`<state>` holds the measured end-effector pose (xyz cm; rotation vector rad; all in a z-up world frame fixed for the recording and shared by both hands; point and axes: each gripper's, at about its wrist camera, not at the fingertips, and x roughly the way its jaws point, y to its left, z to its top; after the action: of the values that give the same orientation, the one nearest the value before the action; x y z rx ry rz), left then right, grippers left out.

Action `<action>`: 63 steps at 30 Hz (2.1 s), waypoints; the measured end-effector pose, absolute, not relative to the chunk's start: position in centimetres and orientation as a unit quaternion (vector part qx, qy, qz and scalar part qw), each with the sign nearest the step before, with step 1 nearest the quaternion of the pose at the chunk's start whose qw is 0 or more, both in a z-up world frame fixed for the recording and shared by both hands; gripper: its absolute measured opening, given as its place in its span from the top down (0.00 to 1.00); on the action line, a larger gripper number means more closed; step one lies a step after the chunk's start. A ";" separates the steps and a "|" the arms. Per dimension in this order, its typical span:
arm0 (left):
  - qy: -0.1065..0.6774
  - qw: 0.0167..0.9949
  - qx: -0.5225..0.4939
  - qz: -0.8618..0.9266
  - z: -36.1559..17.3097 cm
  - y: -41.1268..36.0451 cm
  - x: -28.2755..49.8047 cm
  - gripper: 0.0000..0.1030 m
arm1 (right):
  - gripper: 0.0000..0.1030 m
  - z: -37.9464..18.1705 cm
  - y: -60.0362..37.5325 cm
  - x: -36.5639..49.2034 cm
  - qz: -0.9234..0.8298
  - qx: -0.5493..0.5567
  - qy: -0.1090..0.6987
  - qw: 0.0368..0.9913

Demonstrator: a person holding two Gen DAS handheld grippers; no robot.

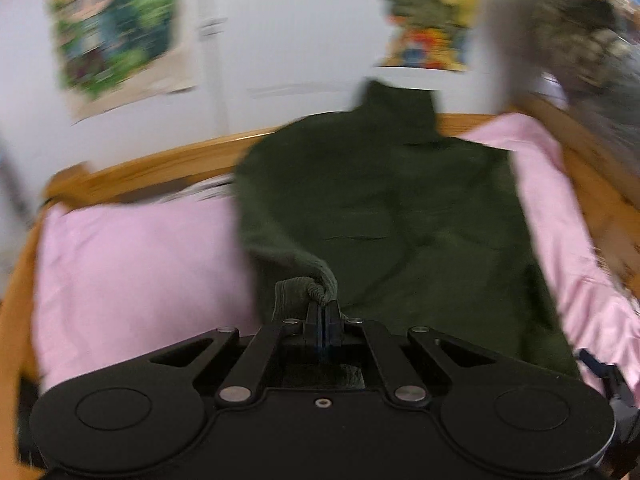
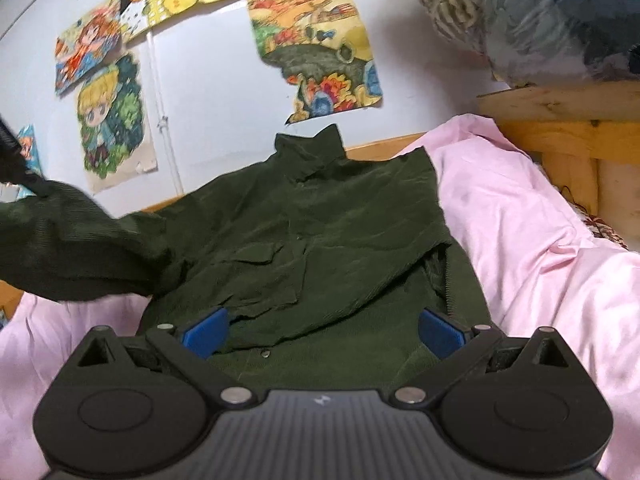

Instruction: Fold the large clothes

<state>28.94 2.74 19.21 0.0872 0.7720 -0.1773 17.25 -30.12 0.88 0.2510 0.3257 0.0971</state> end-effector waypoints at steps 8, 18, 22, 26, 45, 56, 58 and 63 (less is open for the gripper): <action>0.394 0.906 0.051 -0.146 12.0 -11.4 34.2 1.00 | 0.00 -0.1 -33.9 17.9 -0.012 0.207 0.219 0.954; 0.405 0.904 -0.020 -0.139 5.6 -13.4 37.6 0.35 | 0.00 -1.0 -33.8 18.7 -0.019 0.200 0.242 0.949; 0.379 0.917 -0.003 -0.124 6.5 -10.0 35.8 0.25 | 0.00 -1.3 -32.2 19.4 -0.002 0.156 0.235 0.959; 0.348 0.934 0.028 -0.079 6.5 -5.3 32.4 0.14 | 0.00 -1.7 -29.7 20.6 0.018 0.088 0.208 0.974; 0.301 0.952 -0.050 0.021 -1.3 9.3 28.2 0.08 | 0.96 -4.6 -27.9 27.3 -0.007 0.023 0.275 0.961; 0.318 0.944 -0.068 0.048 -7.2 9.9 32.1 0.07 | 0.33 5.7 -15.9 44.3 0.205 -0.068 0.203 0.955; 0.315 0.946 -0.060 0.046 -7.3 9.7 32.3 0.06 | 0.31 6.3 -11.9 48.9 0.225 -0.085 0.208 0.948; 0.315 0.945 -0.084 0.035 -7.4 9.9 32.4 0.03 | 0.69 4.3 -4.6 55.7 0.194 -0.194 0.204 0.940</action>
<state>32.44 9.90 -7.44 -0.1705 0.6418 0.0715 55.75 -4.61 4.32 -0.3957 0.4164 0.3964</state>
